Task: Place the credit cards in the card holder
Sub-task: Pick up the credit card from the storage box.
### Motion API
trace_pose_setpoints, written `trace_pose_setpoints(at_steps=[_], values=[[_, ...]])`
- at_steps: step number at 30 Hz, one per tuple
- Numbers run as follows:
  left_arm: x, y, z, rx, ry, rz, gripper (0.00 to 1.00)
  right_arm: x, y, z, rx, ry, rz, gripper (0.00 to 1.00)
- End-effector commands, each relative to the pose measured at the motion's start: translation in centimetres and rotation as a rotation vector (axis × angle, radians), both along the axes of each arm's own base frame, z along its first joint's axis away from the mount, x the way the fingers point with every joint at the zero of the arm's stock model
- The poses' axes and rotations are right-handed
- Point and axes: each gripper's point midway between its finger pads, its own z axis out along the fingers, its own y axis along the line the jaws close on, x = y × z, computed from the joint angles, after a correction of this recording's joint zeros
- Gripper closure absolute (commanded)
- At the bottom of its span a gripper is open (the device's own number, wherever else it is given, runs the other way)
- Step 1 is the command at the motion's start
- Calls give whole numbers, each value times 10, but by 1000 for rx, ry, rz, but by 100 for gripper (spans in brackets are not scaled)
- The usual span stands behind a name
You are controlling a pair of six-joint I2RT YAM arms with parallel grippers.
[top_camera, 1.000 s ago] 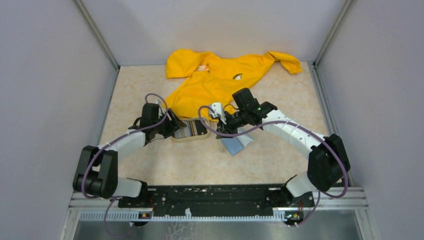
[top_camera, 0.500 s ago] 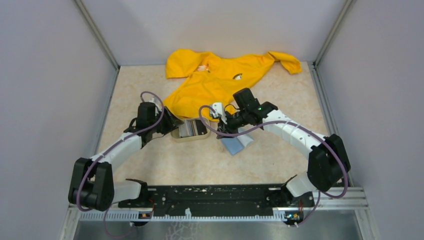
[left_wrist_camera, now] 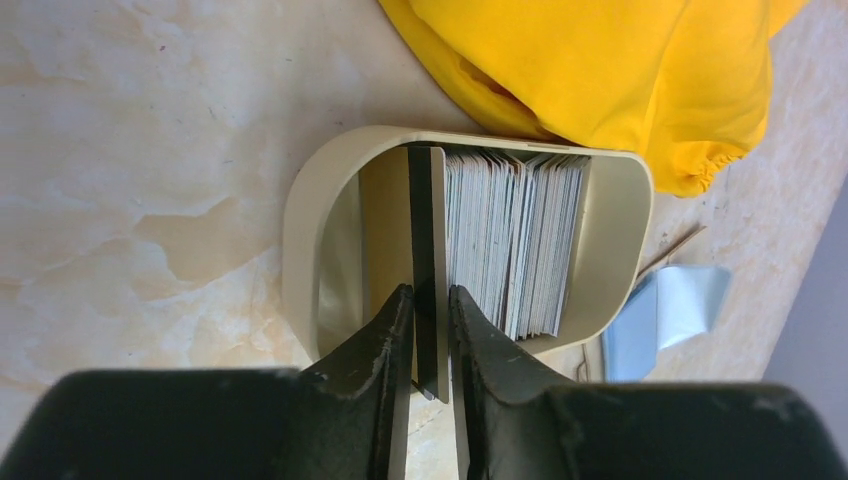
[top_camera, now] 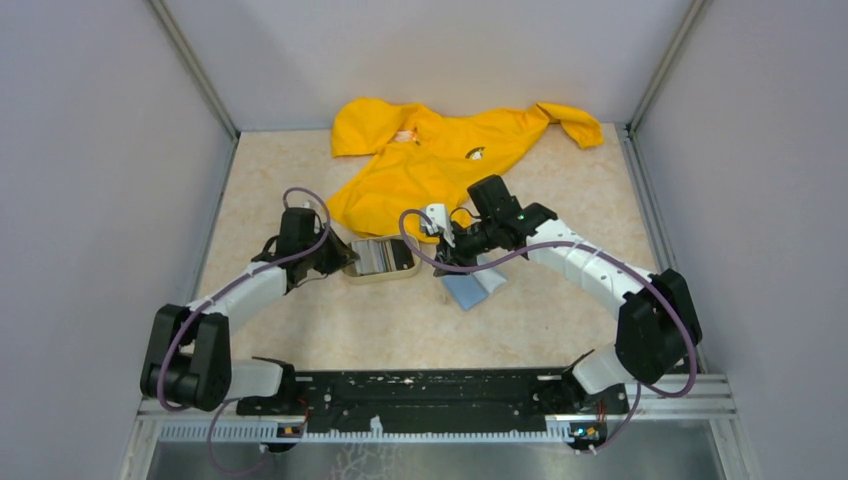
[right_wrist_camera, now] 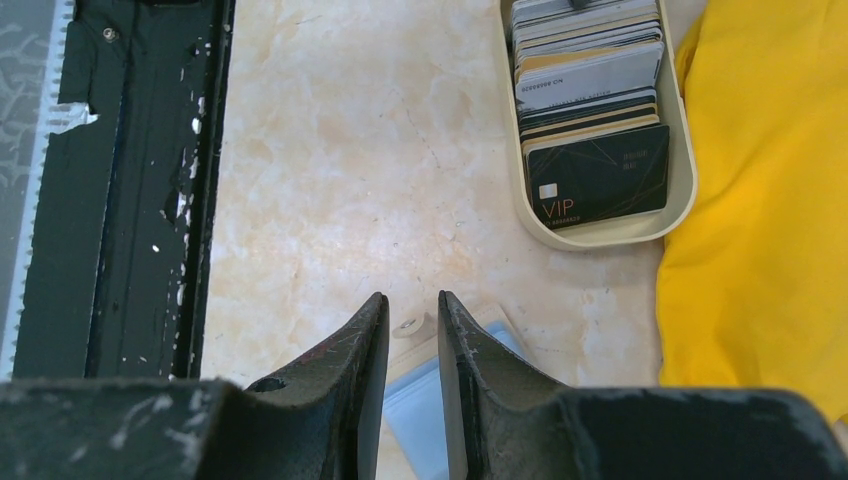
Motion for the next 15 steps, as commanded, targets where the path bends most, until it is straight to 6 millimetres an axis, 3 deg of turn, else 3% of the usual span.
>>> trace_pose_setpoints(at_steps=[1,12,15], values=[[0,5,6,37,-18,3,78,0,2,20,66,-55,22,75],[-11,12,10,56,-36,13,80,0,2,20,66,-53,23,75],[-12,13,7,62,-35,15,87,-1,2,19,67,-51,24,75]])
